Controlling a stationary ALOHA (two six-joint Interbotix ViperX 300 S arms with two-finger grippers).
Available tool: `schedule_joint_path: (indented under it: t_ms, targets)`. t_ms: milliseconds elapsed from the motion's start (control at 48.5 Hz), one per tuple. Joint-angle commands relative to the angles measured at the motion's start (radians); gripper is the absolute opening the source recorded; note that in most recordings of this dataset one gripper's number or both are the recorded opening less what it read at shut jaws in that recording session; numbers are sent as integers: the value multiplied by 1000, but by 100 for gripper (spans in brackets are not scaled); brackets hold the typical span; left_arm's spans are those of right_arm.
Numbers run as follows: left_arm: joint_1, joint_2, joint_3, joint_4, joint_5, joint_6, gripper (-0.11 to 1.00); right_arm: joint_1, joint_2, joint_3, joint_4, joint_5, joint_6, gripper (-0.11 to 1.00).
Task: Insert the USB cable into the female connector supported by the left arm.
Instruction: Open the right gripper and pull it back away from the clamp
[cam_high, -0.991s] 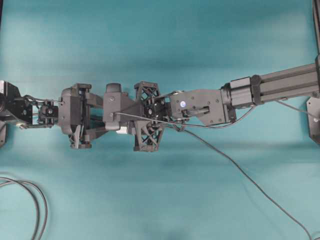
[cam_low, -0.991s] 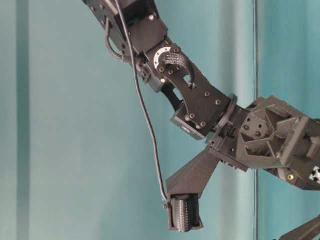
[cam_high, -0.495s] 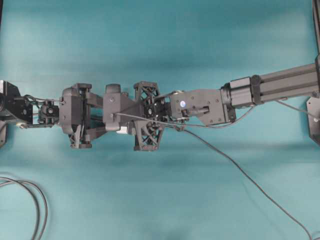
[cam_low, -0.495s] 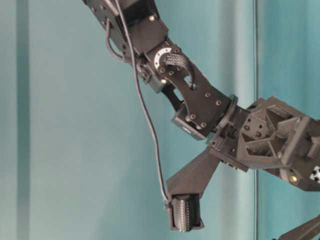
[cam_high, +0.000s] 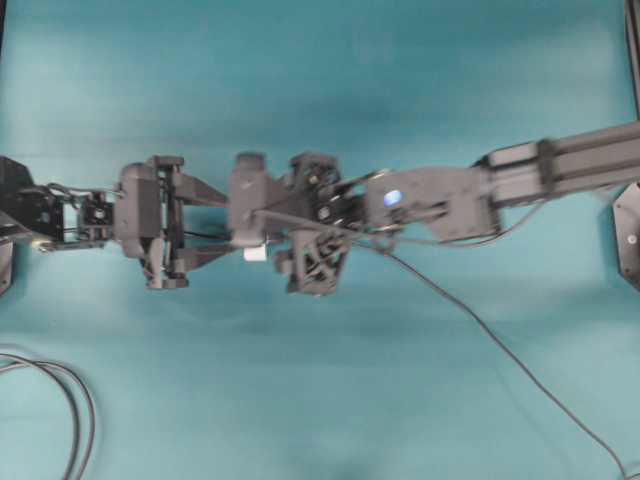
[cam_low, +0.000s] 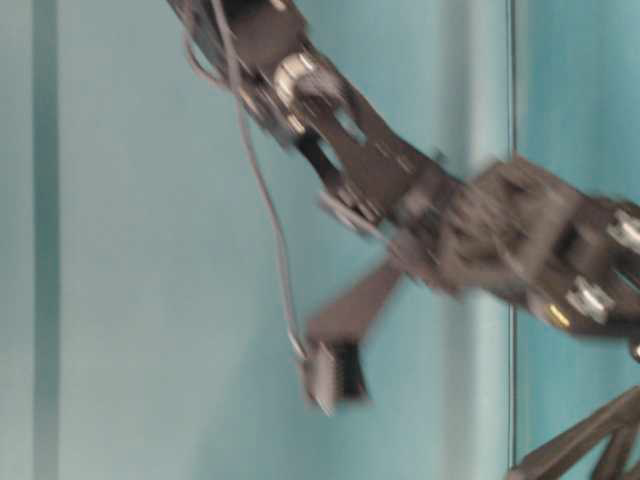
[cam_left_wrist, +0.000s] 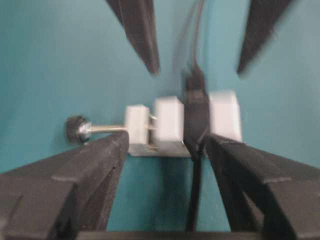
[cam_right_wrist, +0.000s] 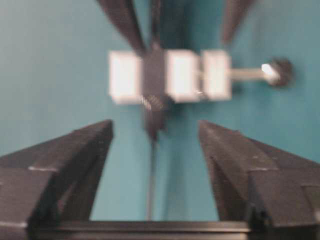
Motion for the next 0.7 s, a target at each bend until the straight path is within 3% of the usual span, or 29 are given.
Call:
schedule_joint_path:
  t_ms: [0,372,681]
  targets:
    - [0,-51,8,-2,5,-8,73,5,-94,46,-3,-21,12,71]
    - [-25,-124,25,-2,98,-11,73,12,-327,305,-3,-60,52,71]
    - [-48,-393,112,-2,291,-12,73,11,-537,522,-2,-291,55,71]
